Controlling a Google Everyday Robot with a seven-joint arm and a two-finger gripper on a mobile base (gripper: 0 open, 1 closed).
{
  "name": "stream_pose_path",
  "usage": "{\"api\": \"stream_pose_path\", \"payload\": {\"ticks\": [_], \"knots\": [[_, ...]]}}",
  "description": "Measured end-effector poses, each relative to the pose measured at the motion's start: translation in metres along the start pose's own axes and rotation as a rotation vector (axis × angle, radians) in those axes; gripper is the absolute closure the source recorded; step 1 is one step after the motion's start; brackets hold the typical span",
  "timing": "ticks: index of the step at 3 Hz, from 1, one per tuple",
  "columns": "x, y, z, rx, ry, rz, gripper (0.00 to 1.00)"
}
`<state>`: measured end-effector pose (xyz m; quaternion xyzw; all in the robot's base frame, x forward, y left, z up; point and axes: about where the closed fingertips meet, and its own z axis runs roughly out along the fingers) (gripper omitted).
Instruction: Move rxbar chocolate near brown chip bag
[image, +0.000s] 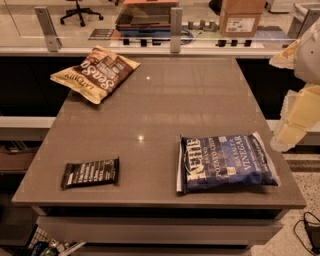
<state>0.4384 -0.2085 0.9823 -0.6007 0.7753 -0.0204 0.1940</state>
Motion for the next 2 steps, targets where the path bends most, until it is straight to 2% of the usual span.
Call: {"api": "stream_pose_path", "payload": {"ticks": [2], "knots": [[-0.046, 0.022, 0.038, -0.083, -0.154, -0.011, 0.00]]}}
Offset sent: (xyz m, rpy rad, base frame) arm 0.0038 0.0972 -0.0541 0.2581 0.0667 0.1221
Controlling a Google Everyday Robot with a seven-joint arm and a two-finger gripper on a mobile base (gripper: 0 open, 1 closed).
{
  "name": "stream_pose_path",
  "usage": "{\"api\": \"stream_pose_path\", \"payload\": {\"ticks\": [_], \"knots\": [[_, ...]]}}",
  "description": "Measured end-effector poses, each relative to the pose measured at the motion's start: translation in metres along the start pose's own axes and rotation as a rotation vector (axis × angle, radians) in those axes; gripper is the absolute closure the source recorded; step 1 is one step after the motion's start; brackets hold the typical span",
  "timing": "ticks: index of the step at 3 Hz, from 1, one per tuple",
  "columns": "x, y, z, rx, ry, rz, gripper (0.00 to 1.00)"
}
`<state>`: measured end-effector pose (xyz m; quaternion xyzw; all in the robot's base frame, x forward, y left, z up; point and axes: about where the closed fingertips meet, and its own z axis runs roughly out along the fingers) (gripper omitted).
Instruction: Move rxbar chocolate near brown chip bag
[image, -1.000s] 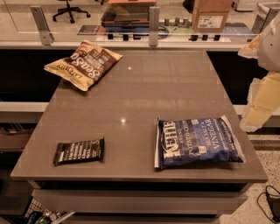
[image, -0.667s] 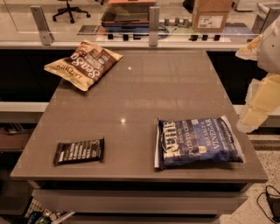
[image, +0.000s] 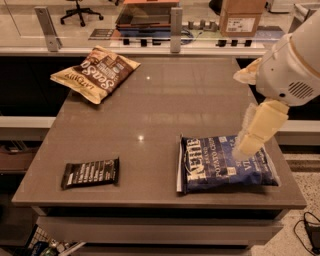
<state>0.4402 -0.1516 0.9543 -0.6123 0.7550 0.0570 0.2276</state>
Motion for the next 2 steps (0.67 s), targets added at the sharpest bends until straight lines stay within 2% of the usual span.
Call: {"api": "stream_pose_path", "payload": {"ticks": [2], "knots": [[-0.038, 0.032, 0.069, -0.027, -0.210, 0.089, 0.00]]}}
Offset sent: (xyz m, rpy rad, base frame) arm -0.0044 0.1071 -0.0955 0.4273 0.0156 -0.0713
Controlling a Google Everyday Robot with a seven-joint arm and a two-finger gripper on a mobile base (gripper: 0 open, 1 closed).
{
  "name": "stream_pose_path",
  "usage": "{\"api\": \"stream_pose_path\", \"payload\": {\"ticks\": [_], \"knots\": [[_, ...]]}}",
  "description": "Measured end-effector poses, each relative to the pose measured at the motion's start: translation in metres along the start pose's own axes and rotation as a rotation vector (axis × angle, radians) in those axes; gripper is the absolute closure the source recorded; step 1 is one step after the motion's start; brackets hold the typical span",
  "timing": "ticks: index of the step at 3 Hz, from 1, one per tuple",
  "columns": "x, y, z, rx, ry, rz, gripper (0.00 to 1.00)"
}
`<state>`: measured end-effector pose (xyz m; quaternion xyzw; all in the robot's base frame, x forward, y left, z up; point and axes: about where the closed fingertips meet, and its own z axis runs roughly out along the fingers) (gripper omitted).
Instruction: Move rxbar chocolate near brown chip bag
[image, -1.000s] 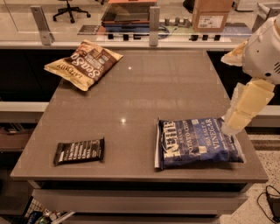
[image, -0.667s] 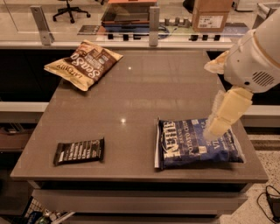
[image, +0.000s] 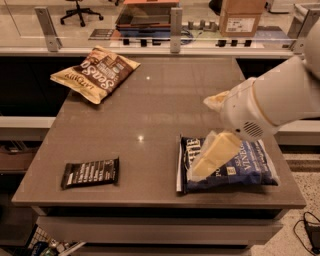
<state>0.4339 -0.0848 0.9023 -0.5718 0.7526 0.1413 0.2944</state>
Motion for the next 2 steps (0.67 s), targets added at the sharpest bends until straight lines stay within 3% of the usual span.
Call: {"api": "stream_pose_path", "payload": {"ticks": [1, 2], "knots": [[-0.008, 0.012, 0.038, -0.020, -0.117, 0.037, 0.00], [-0.020, 0.021, 0.062, -0.055, -0.214, 0.032, 0.00]]}}
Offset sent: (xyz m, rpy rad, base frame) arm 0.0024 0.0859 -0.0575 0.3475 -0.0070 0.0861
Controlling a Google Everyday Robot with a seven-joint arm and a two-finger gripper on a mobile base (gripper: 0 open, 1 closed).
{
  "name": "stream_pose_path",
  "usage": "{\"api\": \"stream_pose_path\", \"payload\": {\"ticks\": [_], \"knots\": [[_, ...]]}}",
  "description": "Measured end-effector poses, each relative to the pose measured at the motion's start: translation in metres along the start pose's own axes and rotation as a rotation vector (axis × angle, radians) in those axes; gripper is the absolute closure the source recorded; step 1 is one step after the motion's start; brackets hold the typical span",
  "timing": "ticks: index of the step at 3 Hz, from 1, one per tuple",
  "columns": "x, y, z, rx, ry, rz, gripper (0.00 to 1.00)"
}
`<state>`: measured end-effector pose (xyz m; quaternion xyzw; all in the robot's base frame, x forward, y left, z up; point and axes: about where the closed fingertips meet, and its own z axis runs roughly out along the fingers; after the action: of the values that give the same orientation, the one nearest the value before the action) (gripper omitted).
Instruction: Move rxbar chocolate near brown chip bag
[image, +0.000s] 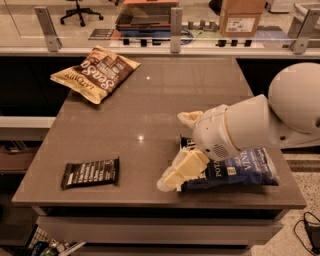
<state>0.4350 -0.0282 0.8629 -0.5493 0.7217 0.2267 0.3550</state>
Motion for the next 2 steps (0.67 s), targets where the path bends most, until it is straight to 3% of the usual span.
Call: {"api": "stream_pose_path", "payload": {"ticks": [1, 2], "knots": [[-0.013, 0.008, 0.016, -0.031, -0.091, -0.049, 0.00], [-0.023, 0.016, 0.030, -0.061, -0.127, -0.102, 0.00]]}}
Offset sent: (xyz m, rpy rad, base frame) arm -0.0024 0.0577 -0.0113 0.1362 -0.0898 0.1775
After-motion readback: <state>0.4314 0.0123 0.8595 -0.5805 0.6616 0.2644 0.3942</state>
